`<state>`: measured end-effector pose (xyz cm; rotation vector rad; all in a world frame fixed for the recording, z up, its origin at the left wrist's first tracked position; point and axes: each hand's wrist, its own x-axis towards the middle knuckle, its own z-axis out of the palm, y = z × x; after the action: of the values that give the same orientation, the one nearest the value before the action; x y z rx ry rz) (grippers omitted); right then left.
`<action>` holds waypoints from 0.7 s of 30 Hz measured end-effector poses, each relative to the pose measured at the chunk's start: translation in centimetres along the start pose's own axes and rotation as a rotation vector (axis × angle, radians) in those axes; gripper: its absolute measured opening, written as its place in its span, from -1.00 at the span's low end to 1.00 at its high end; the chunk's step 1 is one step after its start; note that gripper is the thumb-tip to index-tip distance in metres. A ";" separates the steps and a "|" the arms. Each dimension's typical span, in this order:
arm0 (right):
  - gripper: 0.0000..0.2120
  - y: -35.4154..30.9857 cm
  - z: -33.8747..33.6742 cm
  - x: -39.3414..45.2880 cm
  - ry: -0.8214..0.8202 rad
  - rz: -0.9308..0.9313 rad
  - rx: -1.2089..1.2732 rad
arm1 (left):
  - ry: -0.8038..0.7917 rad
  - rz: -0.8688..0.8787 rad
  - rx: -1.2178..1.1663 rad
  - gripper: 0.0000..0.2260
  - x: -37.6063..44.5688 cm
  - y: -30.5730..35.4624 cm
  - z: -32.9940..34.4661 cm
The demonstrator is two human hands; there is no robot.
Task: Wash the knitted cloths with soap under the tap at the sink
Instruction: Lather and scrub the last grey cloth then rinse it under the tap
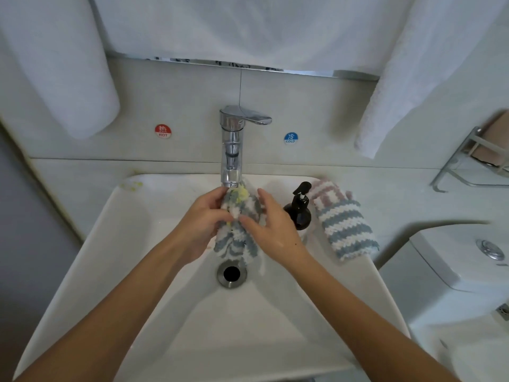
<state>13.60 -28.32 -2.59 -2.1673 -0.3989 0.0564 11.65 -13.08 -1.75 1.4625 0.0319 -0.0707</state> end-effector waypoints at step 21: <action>-0.77 1.8 1.3 1.3 -0.021 -0.009 -0.093 | 0.100 0.226 1.191 -0.81 0.6 -0.6 -3.2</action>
<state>15.07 -27.83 -4.64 -2.2579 -0.4307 0.0564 12.23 -9.99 -2.76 2.6475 -0.1150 0.2066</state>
